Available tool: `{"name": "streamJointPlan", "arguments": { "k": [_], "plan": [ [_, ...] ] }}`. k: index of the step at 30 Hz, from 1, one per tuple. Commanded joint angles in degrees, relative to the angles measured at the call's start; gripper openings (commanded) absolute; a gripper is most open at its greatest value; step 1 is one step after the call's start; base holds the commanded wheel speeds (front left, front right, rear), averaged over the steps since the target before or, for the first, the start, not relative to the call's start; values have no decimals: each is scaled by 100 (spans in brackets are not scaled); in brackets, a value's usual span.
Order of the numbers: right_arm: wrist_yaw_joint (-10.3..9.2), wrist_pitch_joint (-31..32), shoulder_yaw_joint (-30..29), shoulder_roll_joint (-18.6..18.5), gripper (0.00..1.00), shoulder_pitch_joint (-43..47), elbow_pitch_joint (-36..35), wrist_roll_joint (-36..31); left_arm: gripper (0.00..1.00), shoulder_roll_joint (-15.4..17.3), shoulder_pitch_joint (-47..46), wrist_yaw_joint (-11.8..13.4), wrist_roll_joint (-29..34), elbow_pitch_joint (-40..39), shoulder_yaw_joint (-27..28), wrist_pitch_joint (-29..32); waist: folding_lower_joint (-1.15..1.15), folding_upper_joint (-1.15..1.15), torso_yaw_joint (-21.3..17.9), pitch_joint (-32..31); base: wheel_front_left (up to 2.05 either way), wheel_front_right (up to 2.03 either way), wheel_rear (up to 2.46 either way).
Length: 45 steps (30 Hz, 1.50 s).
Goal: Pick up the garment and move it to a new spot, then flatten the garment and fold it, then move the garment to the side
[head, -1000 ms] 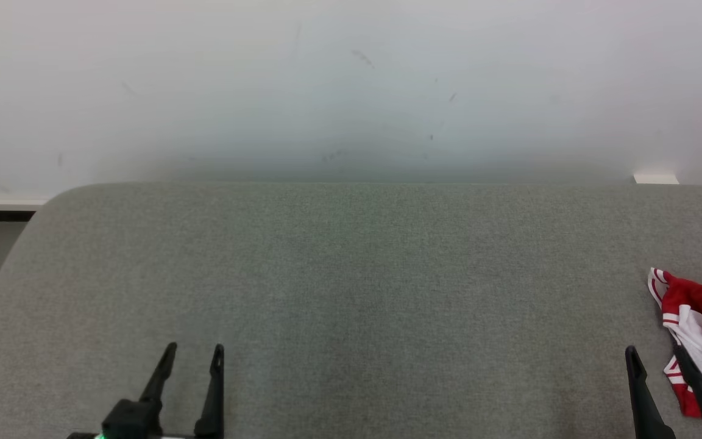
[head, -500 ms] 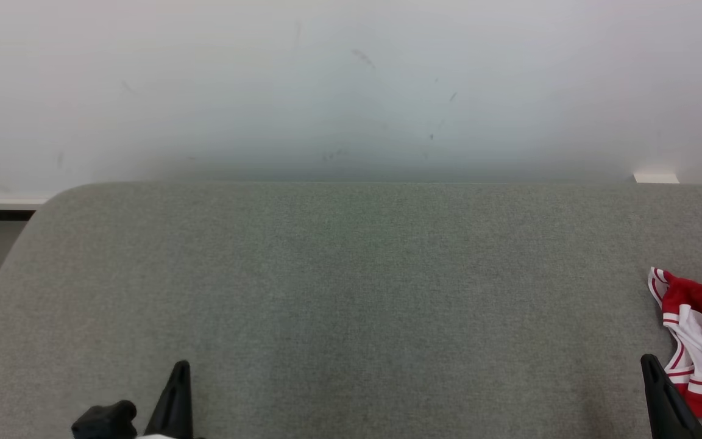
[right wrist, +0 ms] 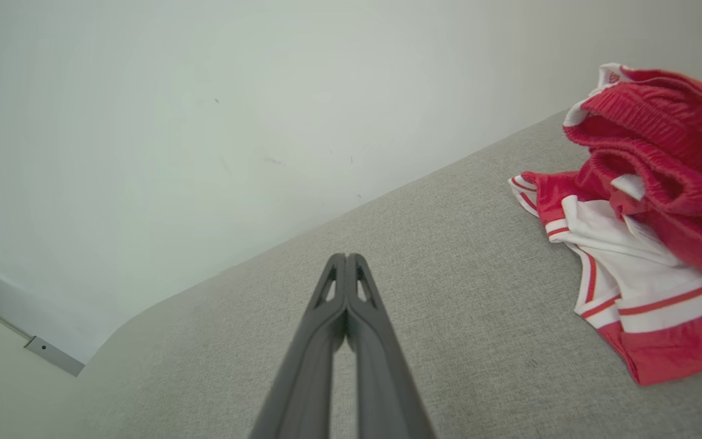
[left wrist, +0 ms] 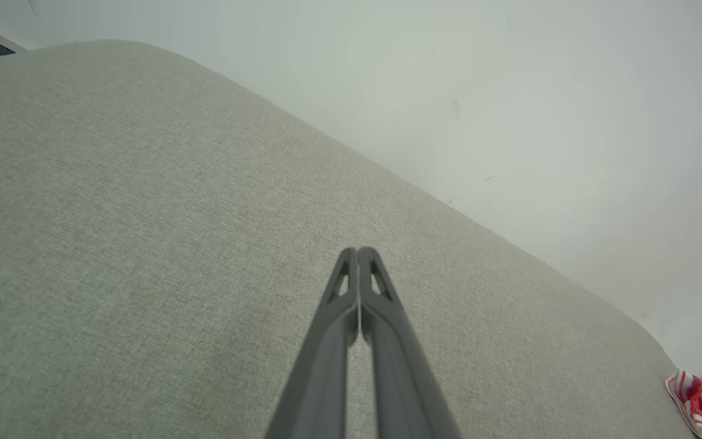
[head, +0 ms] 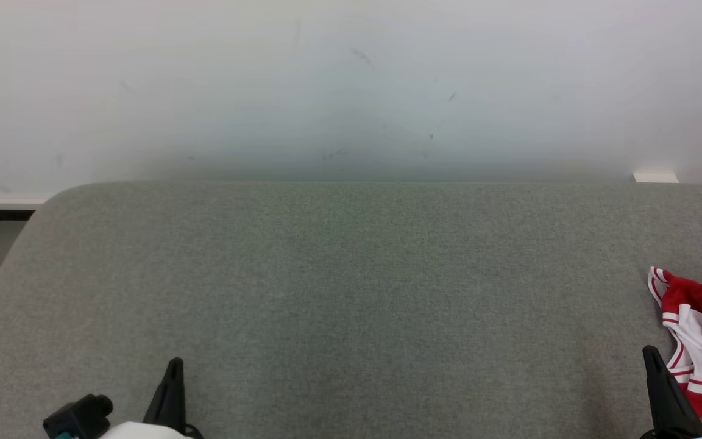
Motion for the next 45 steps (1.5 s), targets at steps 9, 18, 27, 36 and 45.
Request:
{"name": "streamJointPlan", "arguments": {
  "k": [9, 18, 27, 36, 45],
  "plan": [
    [-4, 0, -13, -69, 0, -285, 184, 870, 0, -53, -201, -210, -871, 0, 236, 200, 0, 0, -5, 3, 0, 0, 0],
    [-5, 2, -9, -85, 0, -413, 373, 1525, 0, -124, -255, -361, -1533, 47, 395, 358, 0, 0, -10, 7, 0, 0, 0],
    [-6, 6, -6, -97, 0, -529, 549, 2129, 0, -185, -297, -506, -2147, 89, 544, 507, 0, 0, -15, 10, 0, 0, 0],
    [-7, 7, -4, -109, 0, -635, 709, 2681, 0, -250, -341, -634, -2687, 126, 683, 648, 0, 0, -20, 13, 0, 0, 0],
    [-8, 10, -4, -119, 0, -727, 843, 3133, 0, -303, -369, -742, -3151, 159, 794, 758, 0, 0, -24, 16, 0, 0, 0]
  ]
}}
